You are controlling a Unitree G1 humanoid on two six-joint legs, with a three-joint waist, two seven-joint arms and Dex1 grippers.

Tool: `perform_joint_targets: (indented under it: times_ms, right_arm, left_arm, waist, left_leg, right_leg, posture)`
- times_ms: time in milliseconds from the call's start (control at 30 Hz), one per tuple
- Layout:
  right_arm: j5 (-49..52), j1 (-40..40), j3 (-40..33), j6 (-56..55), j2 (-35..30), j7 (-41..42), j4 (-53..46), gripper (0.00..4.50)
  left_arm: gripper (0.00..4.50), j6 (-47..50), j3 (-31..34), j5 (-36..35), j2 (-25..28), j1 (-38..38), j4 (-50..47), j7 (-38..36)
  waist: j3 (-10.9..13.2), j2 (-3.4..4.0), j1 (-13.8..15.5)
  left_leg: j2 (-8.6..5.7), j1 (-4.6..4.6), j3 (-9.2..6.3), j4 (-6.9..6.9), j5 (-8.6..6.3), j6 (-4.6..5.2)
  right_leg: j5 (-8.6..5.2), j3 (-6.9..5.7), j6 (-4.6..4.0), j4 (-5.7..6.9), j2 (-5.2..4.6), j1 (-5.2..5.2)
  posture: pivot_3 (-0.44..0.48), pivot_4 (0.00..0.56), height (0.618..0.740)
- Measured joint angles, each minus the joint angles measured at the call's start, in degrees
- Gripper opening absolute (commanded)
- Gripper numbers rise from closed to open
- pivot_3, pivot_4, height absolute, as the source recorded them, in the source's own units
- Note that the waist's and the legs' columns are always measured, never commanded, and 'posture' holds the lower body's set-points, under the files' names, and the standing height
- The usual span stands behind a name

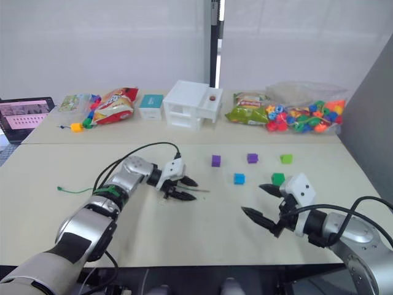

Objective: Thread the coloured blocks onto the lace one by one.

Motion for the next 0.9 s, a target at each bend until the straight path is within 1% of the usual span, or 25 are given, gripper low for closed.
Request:
perform_joint_targets:
  times_ms: [100,133,267,433,533,600,700,767,833,900]
  right_arm:
    - [0.3,0.2,-0.2,0.0,0.0,-0.2,-0.6,4.50]
    - [0.3,0.3,-0.2,0.0,0.0,-0.3,-0.8,4.50]
    - [0.3,0.4,-0.5,0.1,0.1,-0.9,-1.0,4.50]
    - [0.3,1.3,-0.5,0.1,0.9,-1.7,-1.3,4.50]
    - [0.2,2.4,-0.9,0.1,2.9,-4.0,-1.4,4.50]
    - [-0.3,2.9,-2.1,0.1,6.0,-7.9,-1.4,4.50]
    - [-4.9,3.5,-2.4,-0.7,11.3,-15.8,-0.8,4.50]
    - [-9.5,3.5,-1.5,-1.3,15.1,-21.8,0.3,4.50]
    - [-13.4,2.7,-0.9,-2.1,19.3,-27.4,1.9,4.50]
    - [-15.9,1.5,0.0,-2.8,22.1,-31.1,3.3,4.50]
  left_arm:
    - [0.32,-0.2,0.0,0.9,0.0,-0.4,0.3,0.6]
    - [0.04,-0.5,0.0,1.5,-0.1,-0.5,0.4,1.4]
    - [0.04,-0.4,0.4,2.2,-0.9,-1.0,1.2,2.5]
    - [0.04,-0.4,1.1,2.2,-1.2,-1.2,1.2,2.2]
    - [0.04,-0.4,1.4,2.2,-0.1,-1.2,0.7,0.3]
    - [0.04,0.4,1.5,2.0,1.5,-1.0,-1.3,-1.6]
    - [0.04,5.2,3.1,0.6,4.6,0.8,-8.3,-4.2]
    - [0.04,10.3,4.3,-1.1,7.2,4.6,-17.1,-5.4]
    - [0.04,16.6,5.0,-2.8,9.9,9.9,-27.2,-5.7]
    - [0.04,22.4,5.0,-3.7,11.6,14.2,-35.3,-5.3]
  waist:
    - [0.0,0.00,0.0]
    - [0.0,0.00,0.1]
    - [0.0,0.00,0.3]
    - [0.0,0.00,0.4]
    - [0.0,0.00,0.2]
    - [0.0,0.00,0.0]
    - [0.0,0.01,0.0]
    - [0.0,0.06,-0.2]
    - [0.0,0.07,-0.4]
    - [0.0,0.09,-0.6]
  left_leg:
    - [0.00,0.01,0.00,0.00,0.00,0.00]
    - [0.00,0.05,-0.01,0.00,0.00,0.00]
    - [-0.01,0.23,-0.06,0.00,-0.01,0.02]
    - [-0.01,0.21,-0.10,0.00,-0.01,0.02]
    - [0.00,0.21,-0.14,-0.01,-0.02,0.03]
    - [0.00,0.19,-0.16,-0.02,-0.02,0.03]
    - [0.00,0.18,-0.17,-0.03,-0.02,0.03]
    - [0.00,0.18,-0.16,-0.07,-0.02,0.03]
    - [0.02,0.16,-0.15,-0.10,-0.01,0.02]
    - [0.01,0.04,-0.14,-0.11,0.02,-0.03]
  right_leg:
    - [0.00,0.00,0.00,0.00,0.00,0.02]
    - [0.00,0.00,0.00,-0.01,0.00,0.06]
    - [-0.01,-0.03,0.02,-0.13,0.00,0.36]
    - [-0.02,-0.04,0.04,-0.18,0.00,0.40]
    - [-0.02,-0.05,0.03,-0.17,0.01,0.38]
    - [-0.02,-0.05,0.03,-0.13,0.03,0.33]
    - [-0.02,-0.04,0.03,-0.06,0.01,0.27]
    - [-0.02,-0.03,0.03,-0.04,0.01,0.23]
    - [-0.02,-0.01,0.02,0.01,0.01,0.12]
    - [-0.02,0.03,0.01,0.08,0.00,-0.10]
  posture:
    - [0.000,0.150,0.740]
    - [0.000,0.150,0.740]
    - [0.000,0.150,0.740]
    - [0.000,0.150,0.740]
    - [0.000,0.150,0.740]
    - [0.000,0.150,0.740]
    - [0.000,0.150,0.740]
    - [0.000,0.150,0.740]
    - [0.000,0.150,0.740]
    - [0.000,0.150,0.740]
